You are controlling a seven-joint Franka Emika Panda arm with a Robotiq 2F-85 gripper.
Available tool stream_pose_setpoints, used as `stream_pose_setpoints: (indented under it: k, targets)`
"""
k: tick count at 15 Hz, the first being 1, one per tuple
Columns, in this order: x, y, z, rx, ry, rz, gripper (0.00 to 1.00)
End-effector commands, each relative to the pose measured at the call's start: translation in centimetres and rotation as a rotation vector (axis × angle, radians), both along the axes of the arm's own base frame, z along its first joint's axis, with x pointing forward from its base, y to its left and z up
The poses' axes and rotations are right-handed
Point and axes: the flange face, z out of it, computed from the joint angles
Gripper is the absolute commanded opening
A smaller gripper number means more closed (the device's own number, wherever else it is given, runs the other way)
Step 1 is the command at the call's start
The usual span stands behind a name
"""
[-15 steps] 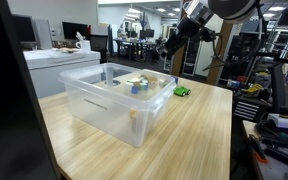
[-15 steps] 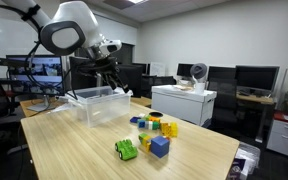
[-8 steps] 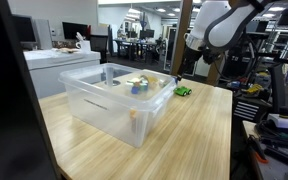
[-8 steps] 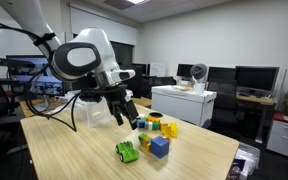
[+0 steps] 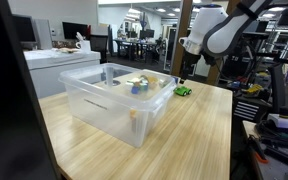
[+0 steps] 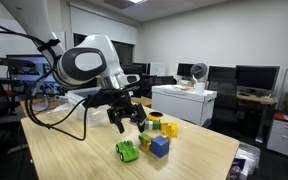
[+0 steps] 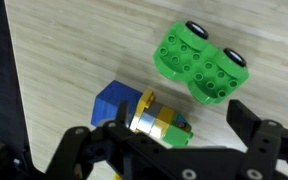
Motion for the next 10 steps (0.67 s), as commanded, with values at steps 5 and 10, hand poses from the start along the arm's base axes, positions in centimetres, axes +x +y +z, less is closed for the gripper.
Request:
stream_pose_setpoints:
  k: [5,10]
  targets:
    - [-1.7,1.9,-1.4,-0.004,0.091,0.399,1.0]
    - [-0.4,2.1,-1.9,-0.027,0.129,0.681,1.0]
